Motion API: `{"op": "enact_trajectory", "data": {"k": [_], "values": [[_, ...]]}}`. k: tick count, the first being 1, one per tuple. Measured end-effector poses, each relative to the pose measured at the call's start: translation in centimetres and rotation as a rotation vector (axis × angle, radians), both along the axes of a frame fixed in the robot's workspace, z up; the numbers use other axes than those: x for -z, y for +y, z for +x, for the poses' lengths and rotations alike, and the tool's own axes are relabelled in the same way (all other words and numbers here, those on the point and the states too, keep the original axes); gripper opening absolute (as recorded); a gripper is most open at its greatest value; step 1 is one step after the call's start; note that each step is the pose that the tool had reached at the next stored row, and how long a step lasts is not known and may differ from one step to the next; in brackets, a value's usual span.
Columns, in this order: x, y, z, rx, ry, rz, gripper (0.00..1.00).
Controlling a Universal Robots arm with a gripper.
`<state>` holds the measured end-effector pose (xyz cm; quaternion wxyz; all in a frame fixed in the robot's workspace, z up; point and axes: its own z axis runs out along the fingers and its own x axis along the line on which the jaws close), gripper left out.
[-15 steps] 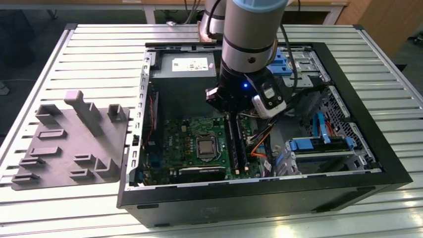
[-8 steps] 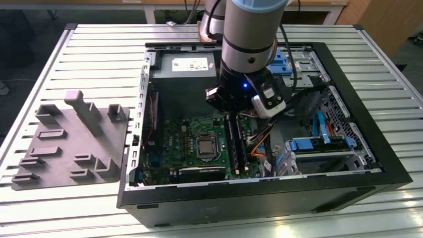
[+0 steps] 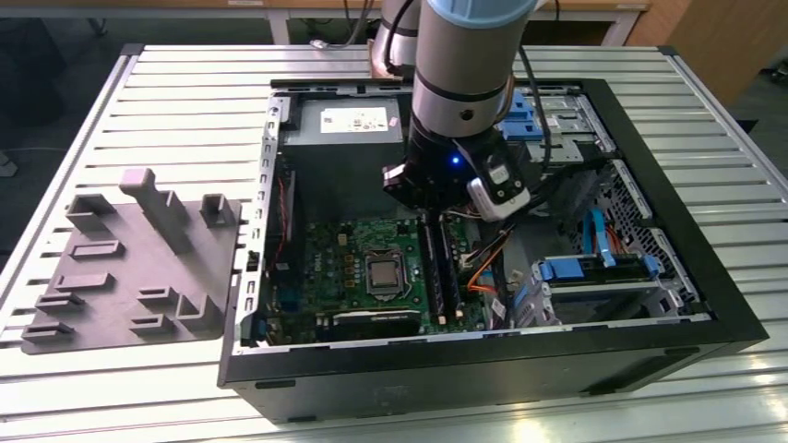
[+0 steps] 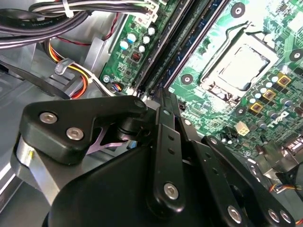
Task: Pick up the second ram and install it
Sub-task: 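Press down the second ram until it locks into place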
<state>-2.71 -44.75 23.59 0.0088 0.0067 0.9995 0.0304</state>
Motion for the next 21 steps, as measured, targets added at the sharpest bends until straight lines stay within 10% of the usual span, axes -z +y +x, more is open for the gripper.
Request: {"op": "enact_trajectory", "data": {"k": [21], "values": [[1.11,0.24,0.0,0.001,0.0,0.0001,0.11]]}}
